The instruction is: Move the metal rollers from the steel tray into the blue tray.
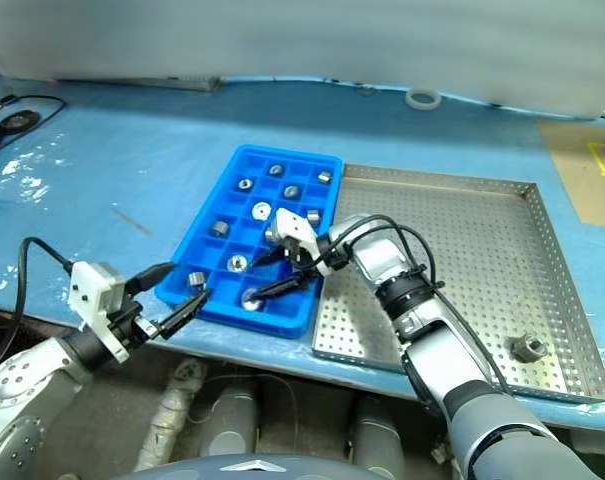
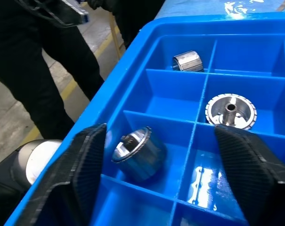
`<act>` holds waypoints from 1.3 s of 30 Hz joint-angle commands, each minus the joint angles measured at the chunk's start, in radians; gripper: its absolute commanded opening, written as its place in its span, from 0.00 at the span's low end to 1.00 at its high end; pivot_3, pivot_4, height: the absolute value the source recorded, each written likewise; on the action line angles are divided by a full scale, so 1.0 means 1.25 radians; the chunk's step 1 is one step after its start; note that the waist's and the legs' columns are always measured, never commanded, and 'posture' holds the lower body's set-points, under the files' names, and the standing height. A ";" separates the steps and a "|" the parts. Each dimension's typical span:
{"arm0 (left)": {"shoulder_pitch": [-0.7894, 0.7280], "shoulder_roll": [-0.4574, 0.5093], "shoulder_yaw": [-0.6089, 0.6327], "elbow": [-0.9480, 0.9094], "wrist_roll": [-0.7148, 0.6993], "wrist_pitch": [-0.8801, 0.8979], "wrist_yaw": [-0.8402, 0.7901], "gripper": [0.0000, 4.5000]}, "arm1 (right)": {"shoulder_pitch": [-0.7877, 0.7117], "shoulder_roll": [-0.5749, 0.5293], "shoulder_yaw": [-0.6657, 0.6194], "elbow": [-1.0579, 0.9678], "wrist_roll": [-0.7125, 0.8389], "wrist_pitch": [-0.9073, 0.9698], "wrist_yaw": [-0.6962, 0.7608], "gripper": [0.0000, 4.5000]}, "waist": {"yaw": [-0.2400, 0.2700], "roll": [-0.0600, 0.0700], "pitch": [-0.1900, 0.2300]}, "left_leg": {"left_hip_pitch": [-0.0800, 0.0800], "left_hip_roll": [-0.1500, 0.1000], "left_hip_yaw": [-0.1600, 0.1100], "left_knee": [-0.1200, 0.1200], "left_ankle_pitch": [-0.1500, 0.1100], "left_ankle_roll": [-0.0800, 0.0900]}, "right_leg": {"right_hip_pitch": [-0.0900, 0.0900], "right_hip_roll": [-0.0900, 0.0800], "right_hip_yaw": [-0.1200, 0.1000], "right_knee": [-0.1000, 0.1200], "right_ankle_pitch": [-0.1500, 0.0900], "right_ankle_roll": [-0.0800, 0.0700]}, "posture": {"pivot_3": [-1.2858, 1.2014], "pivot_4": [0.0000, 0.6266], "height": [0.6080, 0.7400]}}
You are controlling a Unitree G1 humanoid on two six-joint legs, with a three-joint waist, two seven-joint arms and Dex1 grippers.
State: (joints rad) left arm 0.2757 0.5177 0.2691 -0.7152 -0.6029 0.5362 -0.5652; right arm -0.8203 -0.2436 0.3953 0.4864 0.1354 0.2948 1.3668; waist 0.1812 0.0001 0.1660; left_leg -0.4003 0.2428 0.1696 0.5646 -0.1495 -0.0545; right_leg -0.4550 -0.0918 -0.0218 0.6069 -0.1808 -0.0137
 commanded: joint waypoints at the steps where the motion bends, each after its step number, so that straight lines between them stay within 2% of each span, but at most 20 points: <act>1: -0.039 0.018 -0.024 0.018 -0.020 0.009 -0.022 1.00 | 0.010 -0.027 -0.046 -0.035 0.018 0.014 -0.020 0.94 | -0.001 0.000 0.000 | 0.000 0.000 0.000 0.000 0.000 0.000 | 0.000 0.000 0.000 0.000 0.000 0.000 | 0.61 0.24 1.00; 6: -0.150 0.037 -0.094 0.121 -0.007 0.001 -0.087 1.00 | 0.034 -0.067 -0.131 -0.084 0.041 0.036 -0.104 0.94 | -0.012 0.000 0.000 | 0.001 0.000 0.000 0.001 0.001 -0.001 | 0.000 0.000 0.001 0.001 0.003 -0.005 | 0.56 0.24 1.00; 12: -0.290 0.032 -0.181 0.261 0.023 -0.026 -0.177 1.00 | 0.103 -0.147 -0.206 -0.190 0.052 0.092 -0.180 0.94 | -0.058 0.000 0.000 | 0.001 -0.001 0.001 0.001 0.001 -0.002 | 0.000 0.002 0.002 0.001 0.004 -0.006 | 0.47 0.24 1.00; 17: -0.428 -0.003 -0.266 0.410 0.057 -0.068 -0.270 1.00 | 0.197 -0.228 -0.305 -0.319 0.077 0.164 -0.267 0.94 | -0.097 0.000 0.000 | 0.002 -0.001 0.001 0.001 0.002 -0.003 | 0.000 0.003 0.003 0.001 0.004 -0.006 | 0.40 0.24 1.00; 25: -0.588 -0.080 -0.355 0.629 0.112 -0.150 -0.404 1.00 | 0.347 -0.309 -0.463 -0.508 0.107 0.296 -0.418 0.94 | -0.161 0.000 0.000 | 0.008 -0.002 0.006 0.002 0.001 0.000 | 0.002 0.003 0.010 0.002 0.004 -0.005 | 0.31 0.24 1.00; 33: -0.675 -0.144 -0.388 0.767 0.154 -0.209 -0.493 1.00 | 0.549 -0.370 -0.580 -0.653 0.126 0.443 -0.509 0.94 | -0.206 0.000 -0.001 | 0.008 -0.002 0.008 0.006 -0.002 0.004 | 0.003 0.004 0.013 -0.001 0.003 -0.004 | 0.26 0.24 1.00; 35: -0.683 -0.151 -0.387 0.782 0.161 -0.215 -0.503 1.00 | 0.585 -0.382 -0.587 -0.661 0.126 0.479 -0.525 0.94 | -0.219 0.000 -0.001 | 0.008 -0.003 0.008 0.006 -0.003 0.005 | 0.003 0.004 0.013 -0.001 0.001 0.001 | 0.26 0.24 1.00; 39: -0.682 -0.156 -0.382 0.787 0.169 -0.219 -0.510 1.00 | 0.593 -0.392 -0.571 -0.636 0.132 0.532 -0.548 0.94 | -0.249 0.000 -0.001 | 0.007 -0.003 0.008 0.010 -0.004 0.006 | 0.004 0.004 0.014 -0.002 0.000 0.002 | 0.26 0.24 1.00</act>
State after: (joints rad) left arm -0.5672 0.3229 -0.2184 0.2806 -0.3922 0.2788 -1.1906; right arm -0.0619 -0.7120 -0.3045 -0.2954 0.2833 0.9338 0.6966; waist -0.1302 -0.0004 0.1652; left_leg -0.3914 0.2381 0.1800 0.5780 -0.1540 -0.0463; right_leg -0.4498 -0.0865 -0.0043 0.6049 -0.1807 -0.0108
